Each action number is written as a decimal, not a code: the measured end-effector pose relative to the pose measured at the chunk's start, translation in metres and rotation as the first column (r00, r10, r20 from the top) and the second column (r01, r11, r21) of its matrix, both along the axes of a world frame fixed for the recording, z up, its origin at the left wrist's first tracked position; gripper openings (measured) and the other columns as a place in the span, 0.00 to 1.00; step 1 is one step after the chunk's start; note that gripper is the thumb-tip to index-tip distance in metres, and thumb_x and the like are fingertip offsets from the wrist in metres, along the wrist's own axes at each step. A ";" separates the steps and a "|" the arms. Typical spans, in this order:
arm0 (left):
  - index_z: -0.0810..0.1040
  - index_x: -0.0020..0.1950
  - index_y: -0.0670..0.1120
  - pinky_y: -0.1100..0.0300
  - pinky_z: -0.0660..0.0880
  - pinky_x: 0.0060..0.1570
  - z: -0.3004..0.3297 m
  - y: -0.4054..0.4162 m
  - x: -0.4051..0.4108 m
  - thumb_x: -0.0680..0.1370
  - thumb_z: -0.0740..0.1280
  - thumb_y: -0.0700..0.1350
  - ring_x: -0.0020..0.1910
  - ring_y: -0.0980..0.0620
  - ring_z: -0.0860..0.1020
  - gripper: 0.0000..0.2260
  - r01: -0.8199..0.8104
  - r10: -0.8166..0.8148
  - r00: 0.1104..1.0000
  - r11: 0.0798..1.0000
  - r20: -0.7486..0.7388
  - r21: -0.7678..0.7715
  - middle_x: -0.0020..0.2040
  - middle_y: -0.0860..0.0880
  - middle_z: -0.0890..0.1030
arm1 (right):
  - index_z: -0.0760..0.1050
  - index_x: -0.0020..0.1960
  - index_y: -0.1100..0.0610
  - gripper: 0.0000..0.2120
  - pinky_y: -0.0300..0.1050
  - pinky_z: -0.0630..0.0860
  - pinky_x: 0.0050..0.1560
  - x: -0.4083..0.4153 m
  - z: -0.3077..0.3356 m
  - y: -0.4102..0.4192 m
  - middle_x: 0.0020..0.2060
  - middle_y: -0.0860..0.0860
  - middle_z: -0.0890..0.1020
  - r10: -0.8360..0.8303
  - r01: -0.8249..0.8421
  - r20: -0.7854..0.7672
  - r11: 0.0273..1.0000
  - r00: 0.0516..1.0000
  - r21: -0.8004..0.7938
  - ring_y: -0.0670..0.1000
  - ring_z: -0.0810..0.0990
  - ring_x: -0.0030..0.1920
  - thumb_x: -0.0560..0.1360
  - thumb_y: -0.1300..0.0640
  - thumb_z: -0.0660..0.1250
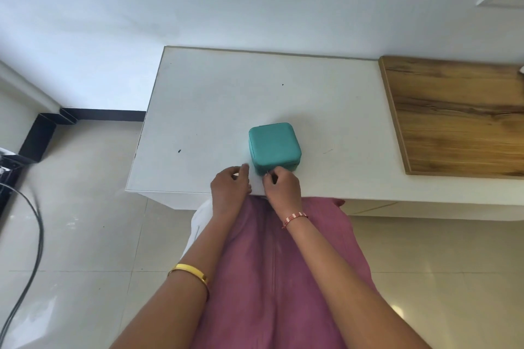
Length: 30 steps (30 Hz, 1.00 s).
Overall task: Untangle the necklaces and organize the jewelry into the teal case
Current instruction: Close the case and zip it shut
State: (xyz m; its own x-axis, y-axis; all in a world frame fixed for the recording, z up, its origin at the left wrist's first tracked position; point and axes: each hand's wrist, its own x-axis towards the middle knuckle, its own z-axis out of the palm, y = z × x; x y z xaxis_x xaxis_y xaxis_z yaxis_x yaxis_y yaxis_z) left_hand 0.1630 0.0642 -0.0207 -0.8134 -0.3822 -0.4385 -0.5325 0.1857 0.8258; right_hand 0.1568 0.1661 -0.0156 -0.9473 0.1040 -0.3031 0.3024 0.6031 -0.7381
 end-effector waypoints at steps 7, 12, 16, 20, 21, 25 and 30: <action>0.78 0.48 0.40 0.61 0.80 0.34 0.014 -0.012 -0.003 0.77 0.64 0.53 0.32 0.51 0.81 0.16 -0.040 0.031 0.999 0.882 0.027 0.469 0.37 0.42 0.81 | 0.77 0.44 0.64 0.09 0.46 0.74 0.41 0.017 0.015 -0.003 0.39 0.58 0.82 0.221 -0.217 -0.162 0.975 0.962 0.042 0.55 0.79 0.39 0.77 0.59 0.62; 0.77 0.54 0.36 0.63 0.78 0.28 0.019 -0.011 -0.005 0.76 0.67 0.47 0.26 0.53 0.79 0.15 -0.043 0.009 0.997 0.869 0.071 0.492 0.34 0.44 0.80 | 0.78 0.42 0.63 0.09 0.49 0.76 0.39 0.022 0.012 -0.008 0.38 0.58 0.82 0.195 -0.162 -0.278 0.977 0.941 0.138 0.58 0.79 0.38 0.76 0.59 0.62; 0.75 0.54 0.36 0.57 0.81 0.33 0.015 -0.011 -0.008 0.75 0.68 0.47 0.29 0.47 0.82 0.16 -0.141 0.110 0.990 0.849 0.091 0.509 0.41 0.40 0.80 | 0.76 0.37 0.63 0.10 0.46 0.72 0.34 0.016 0.010 0.005 0.33 0.59 0.80 0.105 -0.056 -0.294 0.984 0.950 0.170 0.58 0.77 0.34 0.75 0.61 0.62; 0.74 0.55 0.36 0.55 0.82 0.38 0.013 -0.013 -0.009 0.75 0.69 0.47 0.29 0.47 0.82 0.16 -0.153 0.123 0.988 0.844 0.092 0.514 0.46 0.41 0.78 | 0.77 0.40 0.63 0.09 0.43 0.70 0.35 0.009 0.007 0.031 0.35 0.58 0.81 0.031 0.014 -0.233 0.982 0.972 0.189 0.54 0.74 0.34 0.75 0.61 0.62; 0.74 0.54 0.37 0.55 0.82 0.37 0.013 -0.014 -0.009 0.75 0.68 0.47 0.30 0.47 0.82 0.15 -0.154 0.122 0.988 0.837 0.096 0.524 0.46 0.41 0.78 | 0.77 0.39 0.63 0.09 0.42 0.67 0.34 0.008 0.008 0.034 0.33 0.57 0.80 0.022 0.016 -0.227 0.986 0.974 0.166 0.53 0.73 0.33 0.75 0.61 0.62; 0.74 0.48 0.41 0.60 0.79 0.32 0.019 -0.019 -0.007 0.76 0.66 0.49 0.34 0.47 0.78 0.11 -0.194 0.139 0.981 0.766 0.137 0.613 0.44 0.41 0.75 | 0.74 0.34 0.63 0.10 0.38 0.61 0.30 0.008 0.017 0.028 0.27 0.51 0.72 0.027 -0.026 -0.286 1.000 0.958 0.007 0.46 0.67 0.28 0.74 0.63 0.64; 0.73 0.60 0.45 0.58 0.80 0.41 0.021 -0.020 -0.002 0.76 0.61 0.58 0.45 0.48 0.82 0.20 -0.136 0.052 0.990 0.579 0.130 0.804 0.50 0.42 0.81 | 0.69 0.30 0.61 0.13 0.34 0.59 0.28 0.011 0.026 0.008 0.24 0.48 0.67 0.041 -0.064 -0.411 0.997 0.911 -0.042 0.45 0.63 0.26 0.73 0.62 0.64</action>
